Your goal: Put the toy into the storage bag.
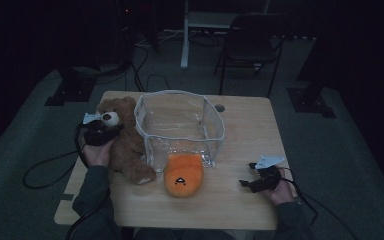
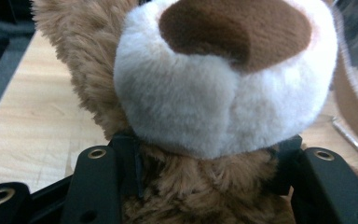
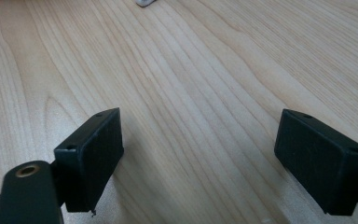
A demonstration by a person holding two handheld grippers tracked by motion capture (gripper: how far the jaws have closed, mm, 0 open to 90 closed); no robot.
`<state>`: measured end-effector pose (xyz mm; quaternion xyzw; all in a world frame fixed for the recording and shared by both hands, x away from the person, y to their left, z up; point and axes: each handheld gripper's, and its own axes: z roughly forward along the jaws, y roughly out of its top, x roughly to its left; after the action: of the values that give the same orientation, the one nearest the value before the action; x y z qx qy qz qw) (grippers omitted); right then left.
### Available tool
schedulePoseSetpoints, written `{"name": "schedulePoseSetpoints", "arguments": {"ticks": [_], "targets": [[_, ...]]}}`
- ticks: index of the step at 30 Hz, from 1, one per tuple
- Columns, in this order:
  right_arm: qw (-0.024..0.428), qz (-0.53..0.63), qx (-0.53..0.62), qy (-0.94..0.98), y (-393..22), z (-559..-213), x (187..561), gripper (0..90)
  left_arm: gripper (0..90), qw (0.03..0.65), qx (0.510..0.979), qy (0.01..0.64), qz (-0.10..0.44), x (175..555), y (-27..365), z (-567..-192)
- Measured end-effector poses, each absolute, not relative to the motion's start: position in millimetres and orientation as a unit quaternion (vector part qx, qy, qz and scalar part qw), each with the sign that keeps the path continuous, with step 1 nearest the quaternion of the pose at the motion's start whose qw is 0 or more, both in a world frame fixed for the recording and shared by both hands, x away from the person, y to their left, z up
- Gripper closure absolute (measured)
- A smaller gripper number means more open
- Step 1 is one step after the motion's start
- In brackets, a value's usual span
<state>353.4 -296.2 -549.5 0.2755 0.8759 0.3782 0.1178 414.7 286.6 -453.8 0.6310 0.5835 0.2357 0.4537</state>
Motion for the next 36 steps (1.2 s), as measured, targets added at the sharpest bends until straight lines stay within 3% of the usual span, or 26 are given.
{"name": "schedulePoseSetpoints", "arguments": {"ticks": [16,36], "targets": [[0.118,0.378,0.276,0.876,-296.2,-549.5,353.4,14.7,46.4,0.507,0.616,0.532,0.283,395.8,292.8,-437.7],[0.118,0.378,0.276,0.876,-296.2,-549.5,353.4,14.7,46.4,0.571,0.605,0.478,0.283,382.6,311.1,-415.0]]}}
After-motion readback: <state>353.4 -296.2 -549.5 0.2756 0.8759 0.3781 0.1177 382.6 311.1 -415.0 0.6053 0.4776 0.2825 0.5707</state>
